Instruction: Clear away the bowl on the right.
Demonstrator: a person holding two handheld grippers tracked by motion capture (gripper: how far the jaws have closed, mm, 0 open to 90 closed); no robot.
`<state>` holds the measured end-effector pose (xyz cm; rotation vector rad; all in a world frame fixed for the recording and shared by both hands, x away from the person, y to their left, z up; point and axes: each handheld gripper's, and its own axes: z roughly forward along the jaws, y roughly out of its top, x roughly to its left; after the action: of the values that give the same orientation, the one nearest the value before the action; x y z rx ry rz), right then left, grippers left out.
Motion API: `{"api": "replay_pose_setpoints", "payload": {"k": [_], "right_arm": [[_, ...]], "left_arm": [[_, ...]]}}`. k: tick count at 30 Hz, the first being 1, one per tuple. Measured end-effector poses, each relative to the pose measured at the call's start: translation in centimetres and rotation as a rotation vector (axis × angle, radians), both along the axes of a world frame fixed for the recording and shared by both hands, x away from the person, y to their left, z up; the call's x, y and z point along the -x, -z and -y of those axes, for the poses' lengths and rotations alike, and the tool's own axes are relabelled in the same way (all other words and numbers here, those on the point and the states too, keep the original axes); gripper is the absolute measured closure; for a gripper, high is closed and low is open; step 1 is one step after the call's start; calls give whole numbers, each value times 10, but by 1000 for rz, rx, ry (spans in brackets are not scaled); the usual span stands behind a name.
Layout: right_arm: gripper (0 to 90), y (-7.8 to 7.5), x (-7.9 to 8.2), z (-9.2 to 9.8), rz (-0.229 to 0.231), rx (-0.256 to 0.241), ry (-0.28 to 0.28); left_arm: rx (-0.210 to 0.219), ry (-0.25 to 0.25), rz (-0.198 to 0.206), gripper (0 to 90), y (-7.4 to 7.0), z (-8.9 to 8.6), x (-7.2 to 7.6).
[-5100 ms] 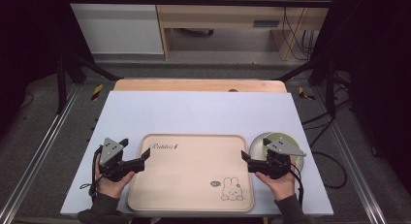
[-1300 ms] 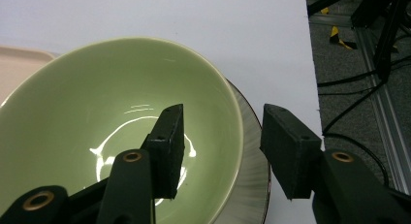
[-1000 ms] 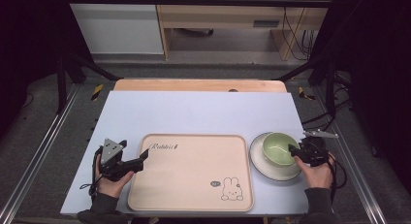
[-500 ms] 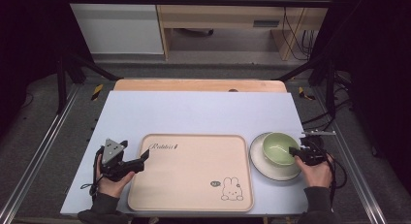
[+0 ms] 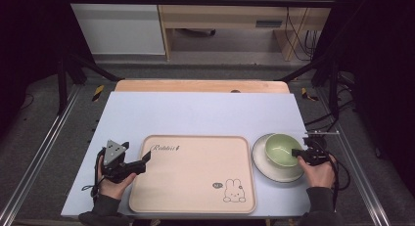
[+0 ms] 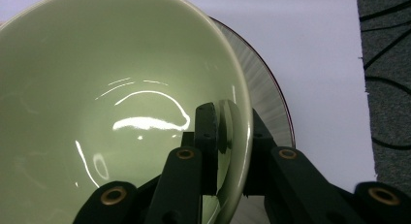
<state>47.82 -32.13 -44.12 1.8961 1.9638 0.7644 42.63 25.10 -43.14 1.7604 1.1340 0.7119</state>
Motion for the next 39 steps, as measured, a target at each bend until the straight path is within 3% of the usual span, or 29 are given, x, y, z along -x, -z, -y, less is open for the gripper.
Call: {"api": "replay_pose_setpoints", "payload": {"k": [14, 20, 22, 39], "right_arm": [[826, -2, -2, 1, -9, -35, 26], [827, -4, -2, -2, -9, -26, 33], [829, -5, -1, -2, 8, 1, 20], [834, -15, 4, -16, 72, 52, 11]], "left_arm": [[-1, -4, -1, 146, 0, -1, 0], [-1, -3, -1, 146, 0, -1, 0], [0, -4, -1, 146, 0, -1, 0], [1, -3, -1, 145, -1, -1, 0]]}}
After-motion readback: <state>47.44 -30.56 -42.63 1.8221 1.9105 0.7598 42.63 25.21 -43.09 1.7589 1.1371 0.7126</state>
